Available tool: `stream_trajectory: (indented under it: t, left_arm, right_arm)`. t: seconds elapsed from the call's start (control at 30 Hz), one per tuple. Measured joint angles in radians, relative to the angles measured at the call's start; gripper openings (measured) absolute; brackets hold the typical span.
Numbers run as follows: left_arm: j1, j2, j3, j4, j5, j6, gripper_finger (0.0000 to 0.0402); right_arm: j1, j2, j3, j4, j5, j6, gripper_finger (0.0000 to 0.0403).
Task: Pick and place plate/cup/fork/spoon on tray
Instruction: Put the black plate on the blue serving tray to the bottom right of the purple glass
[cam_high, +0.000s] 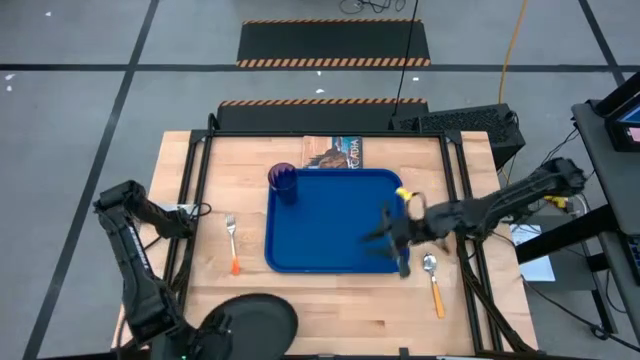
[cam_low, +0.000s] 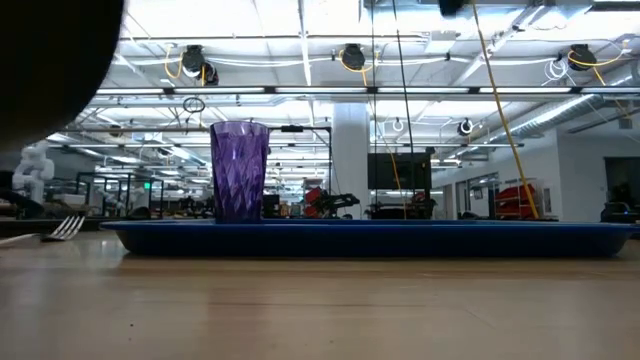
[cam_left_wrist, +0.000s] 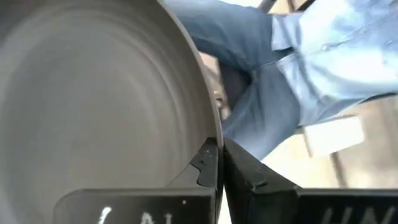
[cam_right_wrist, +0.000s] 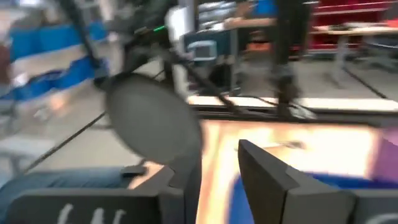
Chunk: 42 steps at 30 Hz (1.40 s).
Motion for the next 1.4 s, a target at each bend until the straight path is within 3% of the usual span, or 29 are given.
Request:
stream_trajectory:
  t: [0.23,0.43,0.87,1.4]
  left_arm:
    - [0.046,0.000,0.085,-0.204,-0.029,0.156,0.0006]
    - [0.124,0.000,0.085,-0.201,0.028,0.300,0.0007]
    - [0.231,0.000,0.086,-0.206,0.116,0.523,0.0007]
    - [0.277,0.000,0.086,-0.215,0.118,0.686,0.0008]
  right_arm:
    - [0.150,0.280,0.362,-0.287,-0.020,-0.105,0.0119]
    - [0.182,0.420,0.500,-0.364,-0.017,-0.182,0.0118]
    - [0.163,0.518,0.552,-0.362,-0.013,-0.232,0.0117]
    - [0.133,0.567,0.552,-0.357,-0.042,-0.196,0.0110]
